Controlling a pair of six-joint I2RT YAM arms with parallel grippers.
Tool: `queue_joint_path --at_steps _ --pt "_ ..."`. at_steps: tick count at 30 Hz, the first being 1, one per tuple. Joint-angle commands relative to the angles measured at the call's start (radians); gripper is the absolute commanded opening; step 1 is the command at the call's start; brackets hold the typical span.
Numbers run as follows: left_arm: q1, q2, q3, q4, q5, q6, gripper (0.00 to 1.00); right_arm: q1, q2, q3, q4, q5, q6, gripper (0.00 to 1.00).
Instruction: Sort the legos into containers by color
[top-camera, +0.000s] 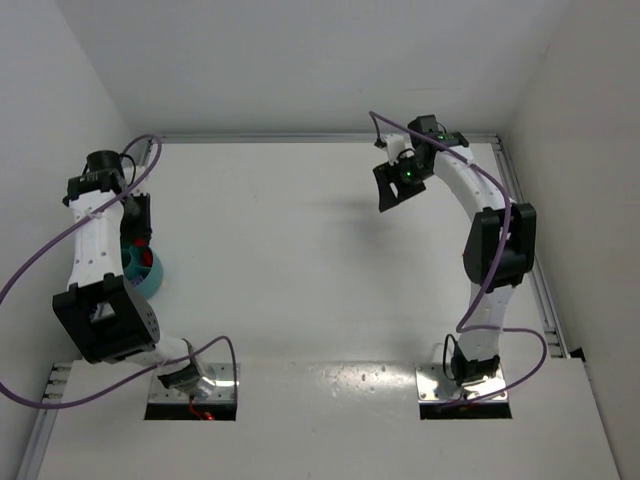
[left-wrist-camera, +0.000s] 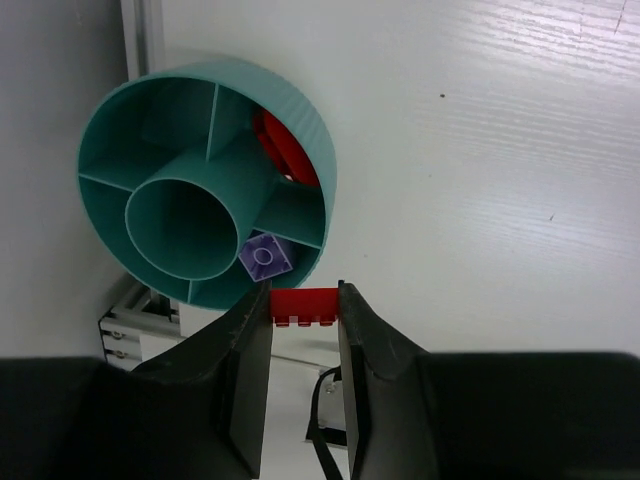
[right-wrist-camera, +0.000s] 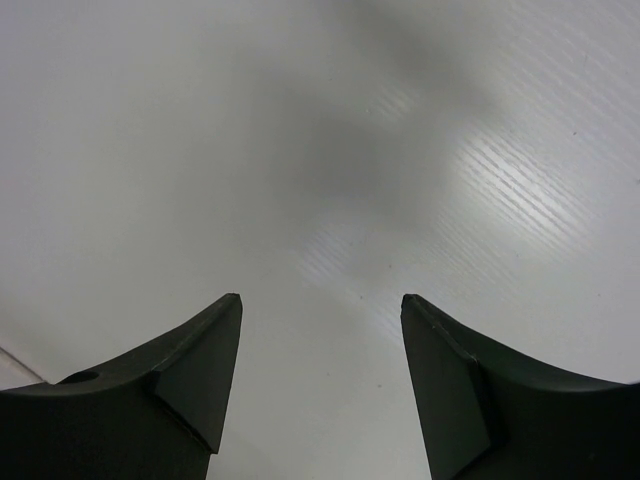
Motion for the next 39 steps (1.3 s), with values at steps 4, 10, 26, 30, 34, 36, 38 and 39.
queue_joint_path --at_steps 4,10,26,30,34,36,38,39 --pt "-0.003 -0.020 -0.009 0.055 -0.035 -0.057 0.22 -0.003 0.017 0.028 -0.061 0.056 -0.031 0.66" --pt "-0.003 0.000 -0.054 0.089 -0.100 -0.077 0.26 0.015 0.017 0.004 -0.050 0.088 -0.040 0.66" --pt "0.006 0.057 -0.110 0.167 -0.123 -0.095 0.32 0.015 0.036 0.022 -0.041 0.125 -0.050 0.66" --pt "0.006 0.080 -0.110 0.167 -0.132 -0.095 0.36 0.015 0.036 0.022 -0.031 0.125 -0.059 0.66" --pt "0.006 0.080 -0.119 0.177 -0.144 -0.095 0.38 0.015 0.036 0.013 -0.031 0.125 -0.059 0.66" --pt "0.006 0.080 -0.128 0.186 -0.153 -0.104 0.41 0.015 0.036 0.013 -0.031 0.125 -0.059 0.66" --pt "0.006 0.080 -0.137 0.186 -0.153 -0.104 0.44 0.015 0.036 0.013 -0.031 0.125 -0.059 0.66" --pt "0.006 0.080 -0.137 0.186 -0.153 -0.104 0.46 0.015 0.036 0.013 -0.031 0.125 -0.059 0.66"
